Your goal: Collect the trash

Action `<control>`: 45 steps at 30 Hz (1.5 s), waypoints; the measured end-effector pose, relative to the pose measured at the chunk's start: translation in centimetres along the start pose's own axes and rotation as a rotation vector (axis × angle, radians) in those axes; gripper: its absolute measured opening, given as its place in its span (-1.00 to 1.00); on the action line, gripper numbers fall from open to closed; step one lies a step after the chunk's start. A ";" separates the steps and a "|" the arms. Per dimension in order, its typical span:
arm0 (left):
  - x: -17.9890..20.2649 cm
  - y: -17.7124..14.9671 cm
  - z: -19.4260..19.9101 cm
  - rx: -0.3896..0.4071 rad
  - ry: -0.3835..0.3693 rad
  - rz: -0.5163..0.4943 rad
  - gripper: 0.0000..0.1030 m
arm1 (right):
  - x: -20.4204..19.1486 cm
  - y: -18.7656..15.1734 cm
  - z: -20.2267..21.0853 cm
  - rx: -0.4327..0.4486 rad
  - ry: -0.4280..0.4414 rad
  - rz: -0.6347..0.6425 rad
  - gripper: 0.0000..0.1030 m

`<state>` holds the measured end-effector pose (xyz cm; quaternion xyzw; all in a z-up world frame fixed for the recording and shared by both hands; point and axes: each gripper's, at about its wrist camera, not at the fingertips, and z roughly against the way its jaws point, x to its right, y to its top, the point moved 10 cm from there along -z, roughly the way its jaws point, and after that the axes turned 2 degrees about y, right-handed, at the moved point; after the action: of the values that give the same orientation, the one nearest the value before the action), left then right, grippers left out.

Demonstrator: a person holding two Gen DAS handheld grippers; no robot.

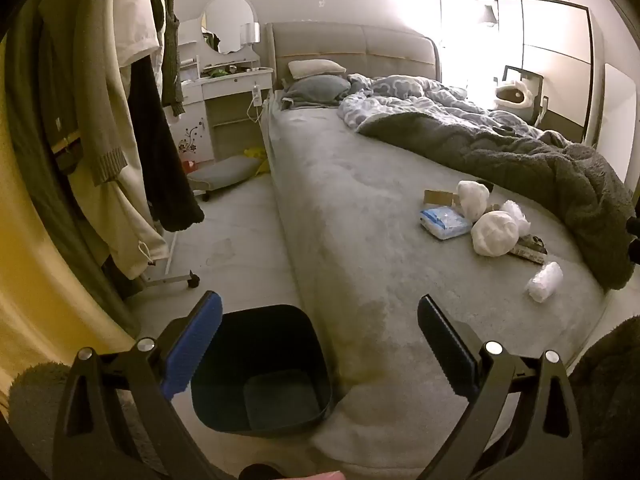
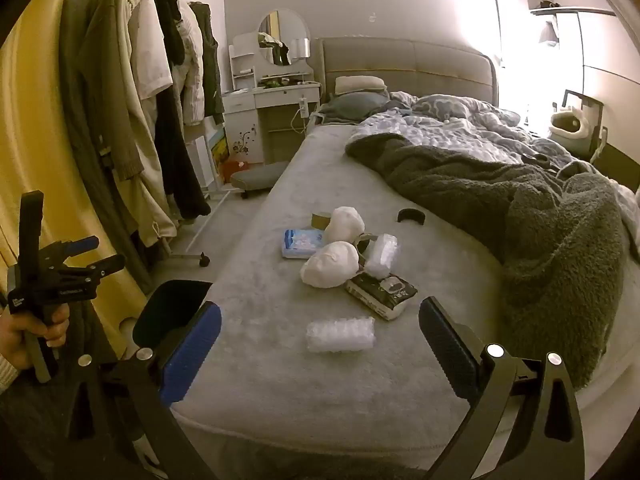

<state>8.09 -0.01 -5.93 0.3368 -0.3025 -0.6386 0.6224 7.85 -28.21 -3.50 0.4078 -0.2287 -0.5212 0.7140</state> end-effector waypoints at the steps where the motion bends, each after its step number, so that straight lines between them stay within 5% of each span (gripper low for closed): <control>1: 0.0 0.0 0.0 -0.001 0.001 0.000 0.93 | 0.0 0.0 0.0 -0.002 -0.001 0.000 0.94; 45: 0.0 -0.1 0.0 -0.010 -0.002 0.003 0.93 | -0.6 -0.3 -0.4 -0.006 -0.002 0.002 0.94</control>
<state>8.04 -0.01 -6.03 0.3326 -0.3004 -0.6394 0.6248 7.82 -27.53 -3.90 0.4051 -0.2282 -0.5214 0.7155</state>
